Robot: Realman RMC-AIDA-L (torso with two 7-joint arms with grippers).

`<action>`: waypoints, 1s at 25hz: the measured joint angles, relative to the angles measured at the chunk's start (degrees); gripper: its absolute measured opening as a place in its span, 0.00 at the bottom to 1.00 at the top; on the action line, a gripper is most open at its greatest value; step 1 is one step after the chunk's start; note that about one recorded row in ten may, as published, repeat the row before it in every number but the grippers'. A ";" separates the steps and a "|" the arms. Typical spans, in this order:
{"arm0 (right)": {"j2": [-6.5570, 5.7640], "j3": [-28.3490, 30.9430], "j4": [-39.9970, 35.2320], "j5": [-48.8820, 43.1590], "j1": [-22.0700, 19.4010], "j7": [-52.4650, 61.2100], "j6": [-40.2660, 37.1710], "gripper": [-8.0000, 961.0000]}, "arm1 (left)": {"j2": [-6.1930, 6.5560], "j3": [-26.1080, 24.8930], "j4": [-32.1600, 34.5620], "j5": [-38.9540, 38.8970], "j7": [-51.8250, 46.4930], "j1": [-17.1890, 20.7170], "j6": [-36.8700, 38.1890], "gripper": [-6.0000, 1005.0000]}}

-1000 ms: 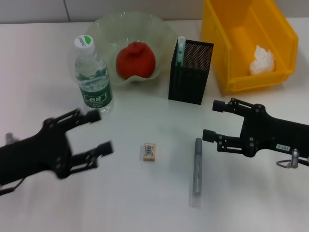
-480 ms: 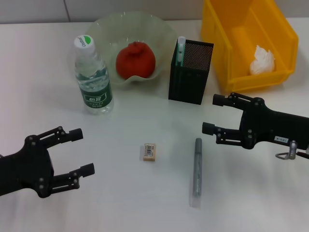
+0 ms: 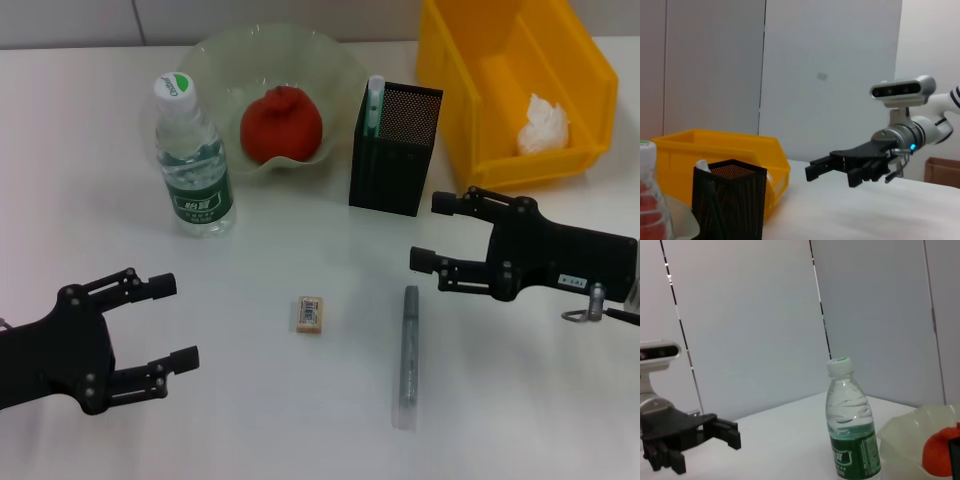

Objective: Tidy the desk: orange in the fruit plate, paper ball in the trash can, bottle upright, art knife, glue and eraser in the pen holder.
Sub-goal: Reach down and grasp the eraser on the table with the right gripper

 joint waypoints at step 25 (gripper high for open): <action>-0.14 -28.15 -23.43 -1.23 11.15 32.33 0.04 0.81 | -0.67 -0.13 0.04 -0.49 0.00 0.65 -0.59 0.80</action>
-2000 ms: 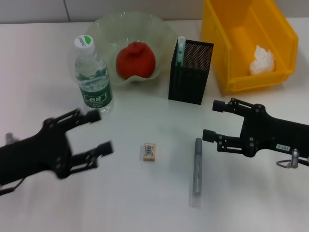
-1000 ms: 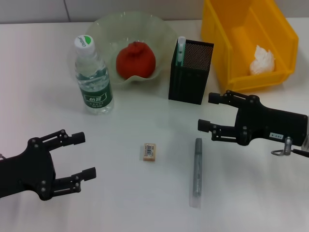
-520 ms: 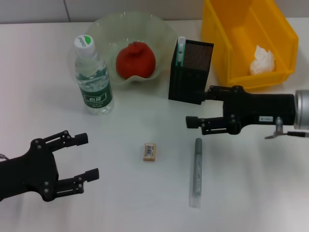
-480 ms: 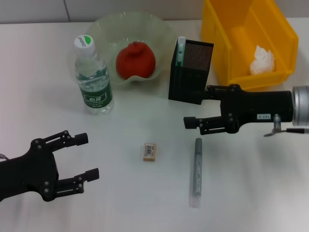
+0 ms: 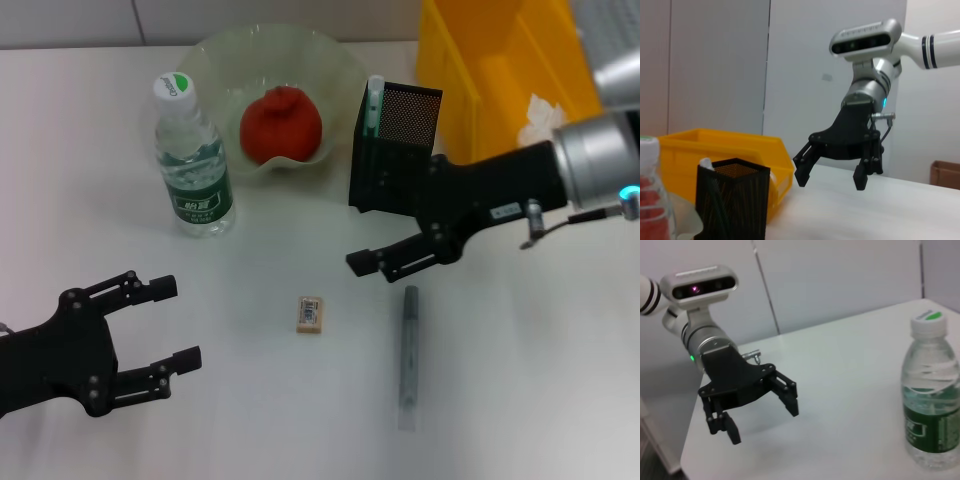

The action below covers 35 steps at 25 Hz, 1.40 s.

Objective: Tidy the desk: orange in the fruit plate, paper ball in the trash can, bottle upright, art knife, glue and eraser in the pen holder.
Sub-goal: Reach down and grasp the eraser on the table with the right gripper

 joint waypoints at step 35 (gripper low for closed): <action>0.67 -27.99 -4.34 -6.60 14.91 20.84 8.93 0.81 | 0.20 -0.19 0.00 -0.03 0.00 1.70 -1.42 0.80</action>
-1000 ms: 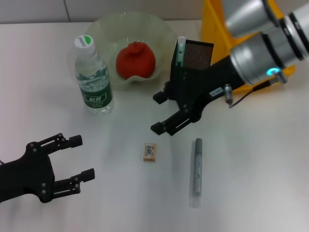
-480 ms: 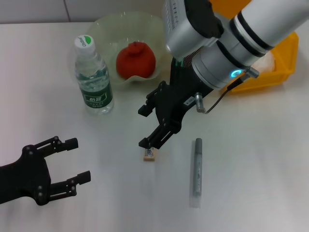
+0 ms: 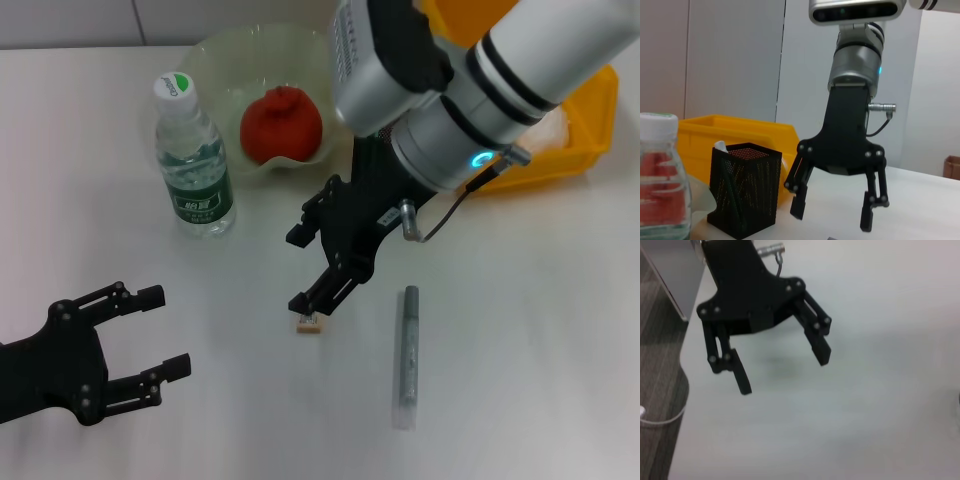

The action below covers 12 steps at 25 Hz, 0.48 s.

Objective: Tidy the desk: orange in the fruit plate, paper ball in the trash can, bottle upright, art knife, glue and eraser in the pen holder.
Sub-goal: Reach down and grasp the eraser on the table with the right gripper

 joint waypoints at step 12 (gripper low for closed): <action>0.30 -10.00 5.09 1.22 0.12 0.47 7.93 0.81 | -0.28 -0.03 -0.11 -0.05 0.00 0.00 0.17 0.80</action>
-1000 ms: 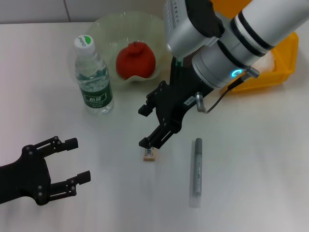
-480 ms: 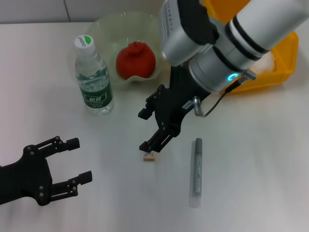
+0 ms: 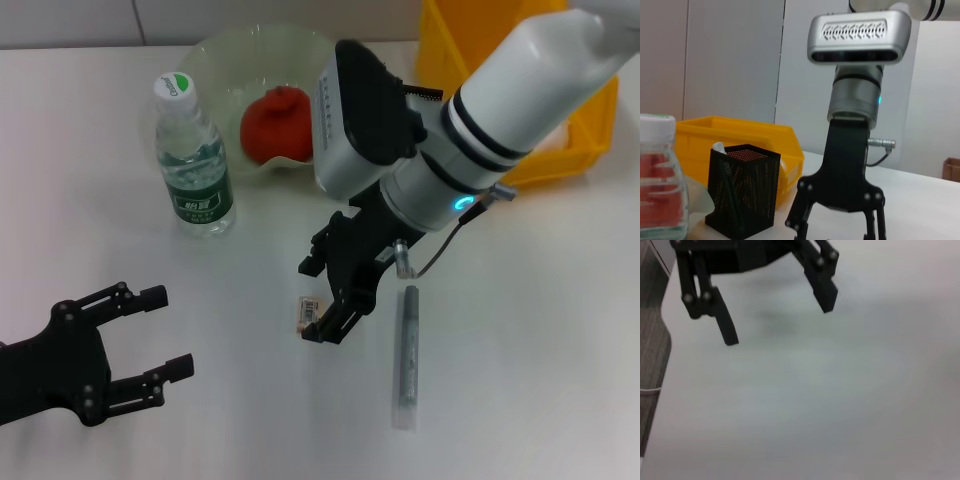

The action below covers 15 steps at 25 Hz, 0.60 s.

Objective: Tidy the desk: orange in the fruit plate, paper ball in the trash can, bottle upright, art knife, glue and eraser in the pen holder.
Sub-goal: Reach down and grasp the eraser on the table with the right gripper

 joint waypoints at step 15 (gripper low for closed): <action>-0.04 -7.57 2.12 3.25 -0.87 0.01 7.10 0.81 | -0.09 -0.11 -0.41 -0.13 0.00 -0.47 -0.01 0.80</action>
